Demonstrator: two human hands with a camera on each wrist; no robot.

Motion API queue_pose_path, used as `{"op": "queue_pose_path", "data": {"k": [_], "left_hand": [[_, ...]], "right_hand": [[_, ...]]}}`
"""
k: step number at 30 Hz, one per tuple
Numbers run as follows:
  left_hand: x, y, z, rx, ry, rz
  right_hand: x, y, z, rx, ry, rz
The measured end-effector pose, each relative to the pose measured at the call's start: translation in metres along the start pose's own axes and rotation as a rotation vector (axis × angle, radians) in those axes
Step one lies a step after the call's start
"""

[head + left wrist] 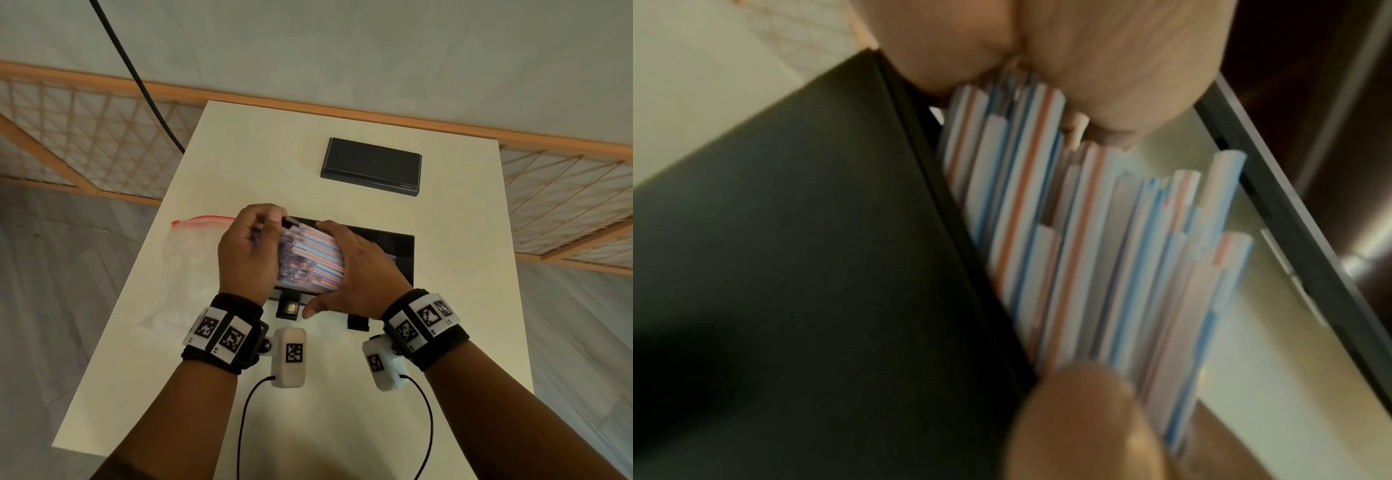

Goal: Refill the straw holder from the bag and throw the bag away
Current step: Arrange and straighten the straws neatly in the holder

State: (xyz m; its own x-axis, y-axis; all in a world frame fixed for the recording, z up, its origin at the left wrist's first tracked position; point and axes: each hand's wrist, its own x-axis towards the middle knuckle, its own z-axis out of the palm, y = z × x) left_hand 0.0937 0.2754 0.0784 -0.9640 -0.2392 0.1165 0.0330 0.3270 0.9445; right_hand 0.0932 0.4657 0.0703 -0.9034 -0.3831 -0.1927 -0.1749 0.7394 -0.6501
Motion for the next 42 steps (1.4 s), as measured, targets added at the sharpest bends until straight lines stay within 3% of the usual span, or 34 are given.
{"op": "queue_pose_path", "data": {"k": [6,12,24,33,38,42], "left_hand": [[-0.004,-0.006,-0.003,0.022,-0.055,-0.054],[-0.002,-0.003,-0.002,0.175,-0.091,-0.007],[-0.009,0.0,-0.001,0.094,-0.065,-0.042],[-0.012,-0.003,-0.006,0.123,-0.104,0.016],[-0.006,-0.008,-0.008,0.016,-0.099,-0.064],[0.009,-0.003,-0.017,0.097,-0.069,-0.001]], "right_hand": [[0.0,-0.001,0.003,-0.1,0.063,-0.018],[0.0,-0.001,0.006,-0.034,0.008,0.006],[-0.003,-0.005,0.006,-0.108,0.025,0.013],[0.0,-0.002,0.004,0.041,-0.068,0.04],[0.0,-0.001,0.005,-0.029,-0.041,0.047],[-0.003,-0.002,0.006,-0.059,-0.032,0.047]]}}
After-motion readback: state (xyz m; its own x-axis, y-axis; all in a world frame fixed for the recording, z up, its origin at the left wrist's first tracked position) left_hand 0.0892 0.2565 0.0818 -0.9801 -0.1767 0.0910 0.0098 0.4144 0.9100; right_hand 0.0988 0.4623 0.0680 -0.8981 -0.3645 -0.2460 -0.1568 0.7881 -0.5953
